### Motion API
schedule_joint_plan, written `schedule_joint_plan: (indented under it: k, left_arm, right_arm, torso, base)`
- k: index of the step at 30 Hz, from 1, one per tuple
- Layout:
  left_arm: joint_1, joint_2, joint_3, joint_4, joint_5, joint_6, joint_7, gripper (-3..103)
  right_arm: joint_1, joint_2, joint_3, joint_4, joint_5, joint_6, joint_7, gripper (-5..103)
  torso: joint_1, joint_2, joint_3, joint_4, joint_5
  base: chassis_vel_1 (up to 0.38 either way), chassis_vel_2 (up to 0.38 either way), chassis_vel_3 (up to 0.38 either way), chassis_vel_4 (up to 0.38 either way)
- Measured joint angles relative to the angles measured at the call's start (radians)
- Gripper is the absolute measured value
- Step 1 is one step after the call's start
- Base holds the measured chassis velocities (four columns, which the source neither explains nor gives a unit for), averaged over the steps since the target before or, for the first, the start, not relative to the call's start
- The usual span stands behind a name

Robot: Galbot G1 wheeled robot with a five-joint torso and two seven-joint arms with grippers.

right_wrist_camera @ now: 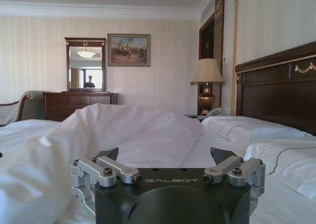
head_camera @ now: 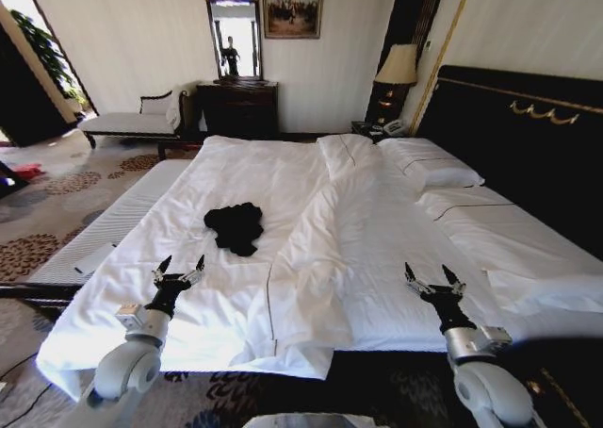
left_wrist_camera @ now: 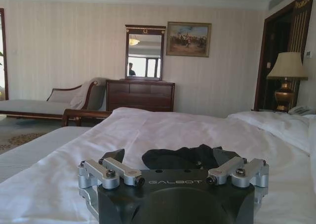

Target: Fold the clothes on the bed.

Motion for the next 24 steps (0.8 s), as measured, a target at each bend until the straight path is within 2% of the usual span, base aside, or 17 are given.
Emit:
schedule_joint_plan:
  k: [19, 24]
  left_arm:
    - [0.007, -0.002, -0.004, -0.004, -0.001, -0.003, 0.0, 100]
    - [0.01, -0.003, -0.008, -0.004, -0.001, -0.004, 0.001, 100]
  right_arm:
    - [-0.011, 0.008, -0.006, 0.025, 0.001, -0.008, 0.002, 100]
    - [-0.028, 0.012, -0.008, 0.068, 0.051, -0.078, 0.042, 100]
  torso:
    - [0.0, 0.0, 0.0, -0.0001, 0.0001]
    - [0.0, 0.0, 0.0, 0.0, 0.0]
  base:
    - [0.173, 0.174, -0.175, -0.167]
    - [0.155, 0.138, -0.164, -0.157]
